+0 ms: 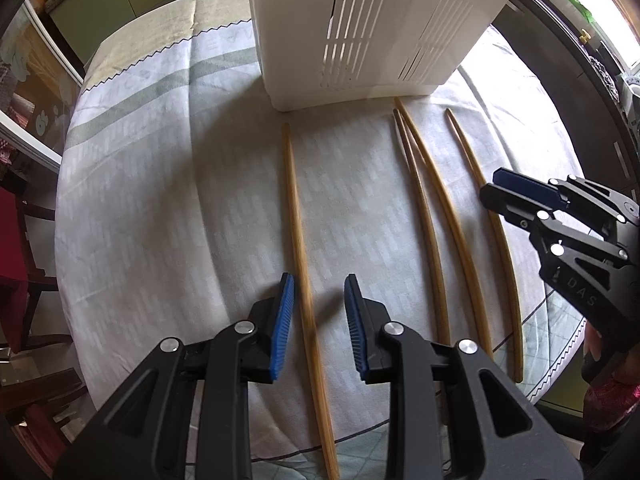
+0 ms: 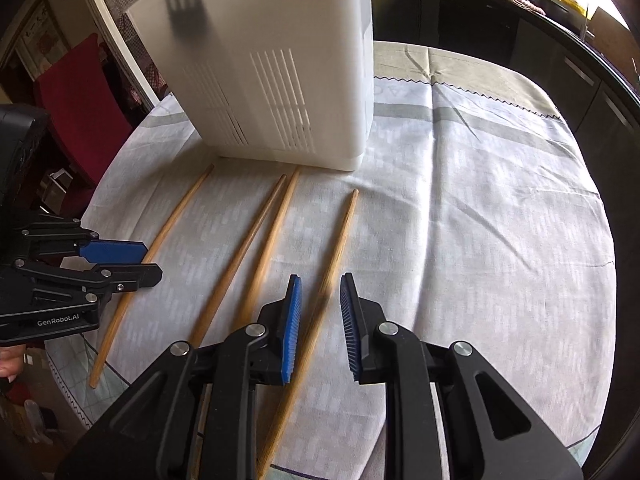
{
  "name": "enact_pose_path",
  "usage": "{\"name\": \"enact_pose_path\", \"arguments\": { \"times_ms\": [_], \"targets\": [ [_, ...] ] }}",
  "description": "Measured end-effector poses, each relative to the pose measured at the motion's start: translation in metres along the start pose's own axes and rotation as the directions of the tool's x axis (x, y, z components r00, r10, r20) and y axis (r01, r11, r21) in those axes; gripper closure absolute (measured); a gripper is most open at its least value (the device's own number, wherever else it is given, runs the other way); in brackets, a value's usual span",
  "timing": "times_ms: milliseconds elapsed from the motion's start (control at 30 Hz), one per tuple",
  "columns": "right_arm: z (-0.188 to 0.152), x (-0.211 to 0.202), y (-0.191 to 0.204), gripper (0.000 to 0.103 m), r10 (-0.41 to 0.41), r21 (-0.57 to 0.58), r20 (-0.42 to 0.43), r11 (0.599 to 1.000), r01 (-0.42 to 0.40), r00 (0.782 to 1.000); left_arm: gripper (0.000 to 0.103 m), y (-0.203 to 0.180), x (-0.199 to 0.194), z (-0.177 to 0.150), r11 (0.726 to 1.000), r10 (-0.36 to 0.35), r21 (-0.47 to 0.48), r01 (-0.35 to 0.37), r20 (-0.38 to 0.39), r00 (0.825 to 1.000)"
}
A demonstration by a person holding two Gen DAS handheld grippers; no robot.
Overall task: Organize utensils
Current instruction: 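Grasp a wooden chopstick with the left tool while the right tool grasps another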
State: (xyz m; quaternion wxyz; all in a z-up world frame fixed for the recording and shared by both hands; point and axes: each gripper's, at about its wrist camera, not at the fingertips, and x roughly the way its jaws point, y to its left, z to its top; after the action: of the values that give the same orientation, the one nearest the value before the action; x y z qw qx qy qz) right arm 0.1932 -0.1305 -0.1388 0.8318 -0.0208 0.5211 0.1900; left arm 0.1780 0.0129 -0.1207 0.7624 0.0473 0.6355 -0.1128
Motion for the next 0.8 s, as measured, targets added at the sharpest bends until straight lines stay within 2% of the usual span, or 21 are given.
{"name": "enact_pose_path", "arguments": {
  "times_ms": [133, 200, 267, 333, 367, 700, 733, 800],
  "targets": [
    [-0.004, 0.006, 0.010, 0.077, -0.041, -0.035, -0.003, 0.999, 0.041, 0.999, 0.077, 0.001, 0.002, 0.005, 1.000, -0.003, -0.008, 0.003, -0.021, 1.000],
    [-0.006, 0.007, 0.017, 0.076, -0.073, -0.064, 0.003, 0.995, 0.073, 0.997, 0.073, 0.000, 0.002, 0.008, 1.000, -0.008, -0.004, 0.007, -0.030, 1.000],
    [-0.004, 0.009, 0.019, 0.081, -0.081, -0.076, 0.002, 0.994, 0.081, 0.997, 0.070, -0.002, 0.003, 0.011, 1.000, -0.005, -0.001, 0.004, -0.034, 0.999],
    [-0.002, 0.010, 0.019, 0.092, -0.083, -0.074, 0.004, 0.994, 0.083, 0.997, 0.070, -0.007, 0.005, 0.013, 1.000, 0.004, 0.007, -0.004, -0.033, 0.999],
    [0.001, 0.011, 0.018, 0.093, -0.077, -0.070, 0.001, 0.995, 0.077, 0.997, 0.070, -0.007, 0.005, 0.015, 1.000, 0.004, 0.002, -0.004, -0.032, 0.999],
    [0.022, 0.019, 0.017, 0.094, -0.068, -0.105, -0.068, 0.993, 0.060, 0.995, 0.070, -0.012, 0.013, 0.049, 0.999, 0.037, -0.007, -0.037, -0.032, 0.999],
    [0.023, 0.019, 0.017, 0.094, -0.069, -0.112, -0.066, 0.992, 0.061, 0.995, 0.075, -0.012, 0.013, 0.051, 0.999, 0.045, -0.004, -0.045, -0.029, 0.999],
    [0.024, 0.019, 0.017, 0.094, -0.060, -0.110, -0.066, 0.993, 0.053, 0.996, 0.097, -0.010, 0.013, 0.054, 0.999, 0.046, -0.013, -0.046, -0.025, 0.999]
  ]
}}
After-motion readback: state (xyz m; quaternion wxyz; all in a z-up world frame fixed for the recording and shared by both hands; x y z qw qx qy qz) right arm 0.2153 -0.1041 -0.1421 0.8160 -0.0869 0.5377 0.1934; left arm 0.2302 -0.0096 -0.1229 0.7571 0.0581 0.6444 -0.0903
